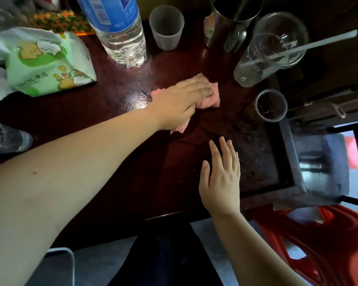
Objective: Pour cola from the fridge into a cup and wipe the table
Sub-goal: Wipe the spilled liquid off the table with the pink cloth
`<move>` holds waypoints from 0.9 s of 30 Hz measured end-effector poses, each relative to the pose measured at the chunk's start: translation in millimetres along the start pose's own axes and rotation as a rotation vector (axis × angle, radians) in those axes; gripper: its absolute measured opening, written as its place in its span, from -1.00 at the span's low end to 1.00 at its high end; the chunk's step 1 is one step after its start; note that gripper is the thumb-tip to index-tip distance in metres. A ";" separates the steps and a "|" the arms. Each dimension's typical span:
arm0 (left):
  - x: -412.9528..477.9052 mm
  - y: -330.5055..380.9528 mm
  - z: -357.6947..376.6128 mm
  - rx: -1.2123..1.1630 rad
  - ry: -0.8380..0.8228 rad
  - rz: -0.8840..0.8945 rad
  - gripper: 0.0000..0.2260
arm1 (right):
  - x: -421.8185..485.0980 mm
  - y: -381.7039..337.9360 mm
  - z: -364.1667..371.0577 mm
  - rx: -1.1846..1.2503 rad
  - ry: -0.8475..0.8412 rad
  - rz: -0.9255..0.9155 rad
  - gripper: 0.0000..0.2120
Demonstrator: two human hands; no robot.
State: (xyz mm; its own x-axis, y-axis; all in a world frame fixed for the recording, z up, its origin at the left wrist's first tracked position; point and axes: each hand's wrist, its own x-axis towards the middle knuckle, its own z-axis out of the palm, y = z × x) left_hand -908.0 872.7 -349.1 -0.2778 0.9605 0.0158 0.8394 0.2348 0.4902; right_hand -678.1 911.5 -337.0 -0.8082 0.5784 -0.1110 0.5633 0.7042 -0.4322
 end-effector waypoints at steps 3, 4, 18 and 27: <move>-23.7 9.1 3.3 0.018 -0.014 0.024 -0.52 | -0.1 0.1 0.6 0.007 0.004 -0.001 -0.49; -31.3 11.8 4.6 0.026 -0.017 0.020 -0.53 | -0.3 0.3 0.9 0.005 0.005 -0.005 -0.50; -166.2 72.3 8.7 0.100 0.395 -0.774 -0.50 | 0.7 -0.3 -1.8 0.037 0.017 -0.159 -0.50; -232.2 43.6 10.5 0.241 0.274 -0.965 -0.54 | 116.0 -47.2 -9.5 -0.343 -0.289 -0.986 -0.60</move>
State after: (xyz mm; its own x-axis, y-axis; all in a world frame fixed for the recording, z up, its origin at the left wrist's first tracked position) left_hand -802.1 661.5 -340.5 -0.9548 0.2868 -0.0785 0.2651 0.9406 0.2121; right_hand -796.8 949.2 -321.0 -0.9161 -0.3933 -0.0778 -0.3753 0.9096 -0.1784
